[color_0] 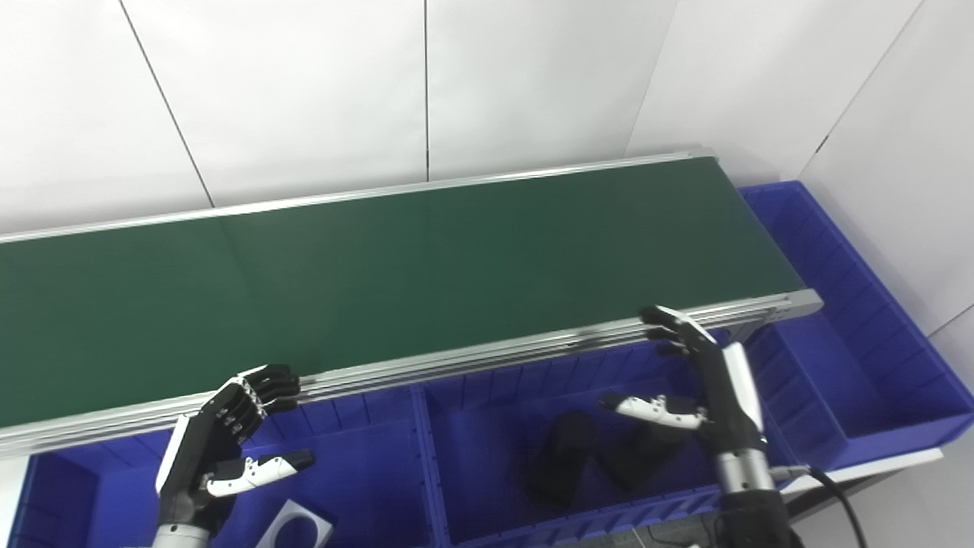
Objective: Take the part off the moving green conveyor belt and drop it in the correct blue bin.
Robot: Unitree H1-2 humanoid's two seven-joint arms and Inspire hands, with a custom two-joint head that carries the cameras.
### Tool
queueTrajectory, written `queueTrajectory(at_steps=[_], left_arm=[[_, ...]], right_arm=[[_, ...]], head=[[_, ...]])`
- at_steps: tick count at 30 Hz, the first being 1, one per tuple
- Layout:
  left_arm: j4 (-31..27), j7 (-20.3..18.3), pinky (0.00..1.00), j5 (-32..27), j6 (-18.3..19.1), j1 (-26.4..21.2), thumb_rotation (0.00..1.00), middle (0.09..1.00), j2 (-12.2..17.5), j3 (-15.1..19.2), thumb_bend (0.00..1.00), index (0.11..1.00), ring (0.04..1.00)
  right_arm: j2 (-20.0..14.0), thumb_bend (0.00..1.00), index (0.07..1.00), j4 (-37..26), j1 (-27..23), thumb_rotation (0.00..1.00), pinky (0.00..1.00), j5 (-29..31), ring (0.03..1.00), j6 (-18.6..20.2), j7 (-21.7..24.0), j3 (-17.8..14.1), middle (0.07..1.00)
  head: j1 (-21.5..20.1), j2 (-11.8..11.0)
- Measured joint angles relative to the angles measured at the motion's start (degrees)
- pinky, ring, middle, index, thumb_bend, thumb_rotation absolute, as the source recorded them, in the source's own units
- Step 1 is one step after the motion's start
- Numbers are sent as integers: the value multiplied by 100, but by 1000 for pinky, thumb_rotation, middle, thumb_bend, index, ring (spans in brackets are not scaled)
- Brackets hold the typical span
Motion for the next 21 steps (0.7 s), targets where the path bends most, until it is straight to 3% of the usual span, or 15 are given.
queueTrajectory(at_steps=[6,7,11,14,15,16,17,21], left_arm=[[142,-12,646,80,-169,-25,76,686,1,-4,932,683,688],[153,-22,643,87,-184,-23,73,687,1,-9,930,684,688],[44,-26,651,210,-200,17,76,697,1,-52,924,685,694],[-158,-13,645,338,-197,74,61,707,-26,-123,912,689,693],[-232,-5,645,342,-179,104,48,711,-48,-150,908,691,693],[-284,-3,643,342,-170,133,47,713,-63,-181,908,691,693],[-336,10,641,349,-127,159,45,714,-79,-215,910,691,694],[-449,134,638,528,-44,235,14,693,-243,-308,913,683,683]], right_arm=[[532,1000,708,-53,-130,322,640,19,711,-65,101,570,741],[593,1000,707,-51,-161,323,639,16,710,-75,123,651,741],[771,1000,701,94,-304,315,629,13,698,-220,205,945,733],[832,1000,690,315,-338,332,604,-9,681,-288,264,1137,724],[842,1000,686,400,-341,325,587,-40,672,-318,276,1196,719],[843,991,682,458,-345,316,574,-60,662,-339,286,1231,714],[838,971,680,540,-346,299,563,-73,651,-384,293,1263,709],[801,903,676,763,-354,202,533,-22,624,-518,326,1307,703]], head=[[299,9],[603,61],[835,114],[1316,219],[1692,289],[1696,290],[1992,325],[2477,378]])
